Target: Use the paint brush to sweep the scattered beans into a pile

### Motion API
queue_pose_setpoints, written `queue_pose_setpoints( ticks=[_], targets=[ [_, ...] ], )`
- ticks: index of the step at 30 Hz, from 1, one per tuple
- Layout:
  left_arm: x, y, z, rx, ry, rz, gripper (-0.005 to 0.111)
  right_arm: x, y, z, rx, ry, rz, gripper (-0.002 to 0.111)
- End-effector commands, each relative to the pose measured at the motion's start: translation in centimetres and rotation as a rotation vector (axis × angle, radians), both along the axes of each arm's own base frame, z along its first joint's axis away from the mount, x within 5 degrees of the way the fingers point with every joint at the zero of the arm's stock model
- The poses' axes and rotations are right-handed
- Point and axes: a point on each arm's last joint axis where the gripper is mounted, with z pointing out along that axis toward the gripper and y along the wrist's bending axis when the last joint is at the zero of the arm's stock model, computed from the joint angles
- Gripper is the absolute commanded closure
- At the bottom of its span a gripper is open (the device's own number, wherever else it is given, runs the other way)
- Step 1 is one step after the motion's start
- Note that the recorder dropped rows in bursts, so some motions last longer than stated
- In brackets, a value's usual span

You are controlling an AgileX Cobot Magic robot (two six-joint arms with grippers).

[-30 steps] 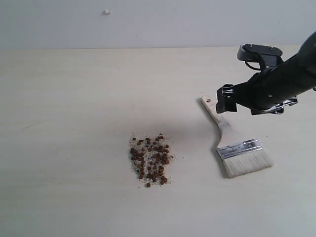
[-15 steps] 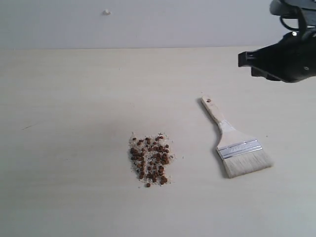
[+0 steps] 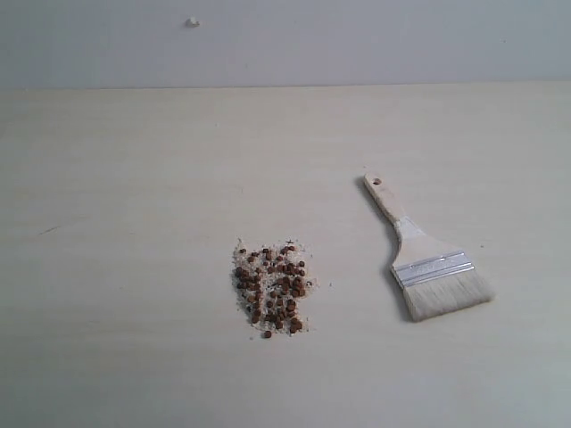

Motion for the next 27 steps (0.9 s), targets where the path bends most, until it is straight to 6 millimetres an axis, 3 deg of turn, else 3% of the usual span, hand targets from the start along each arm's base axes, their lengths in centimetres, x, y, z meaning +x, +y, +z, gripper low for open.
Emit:
queue_pose_setpoints(
  ticks=[1,6,10,12,17,21,27],
  targets=[
    [-0.1,0.0,0.1,-0.002,-0.008,-0.004,0.107,-0.9,-0.2,0.5,0.000,-0.050,-0.001,0.108],
    [-0.1,0.0,0.1,-0.002,-0.008,-0.004,0.107,-1.6,-0.9,1.0,-0.076,-0.120,-0.023,0.108],
    [-0.1,0.0,0.1,-0.002,-0.008,-0.004,0.107,-4.0,-2.1,0.8,-0.081,-0.217,-0.120,0.108],
    [-0.1,0.0,0.1,-0.002,-0.008,-0.004,0.107,-6.1,-2.9,-0.6,-0.159,-0.306,-0.192,0.108],
    [-0.1,0.0,0.1,-0.002,-0.008,-0.004,0.107,-7.6,-3.1,-3.6,-0.231,-0.353,-0.226,0.108],
    [-0.1,0.0,0.1,-0.002,-0.008,-0.004,0.107,-7.5,-3.1,-6.5,-0.232,-0.303,-0.226,0.108],
    [-0.1,0.0,0.1,-0.002,-0.008,-0.004,0.107,-7.3,-3.2,-8.2,-0.188,-0.259,-0.239,0.108]
  ],
)
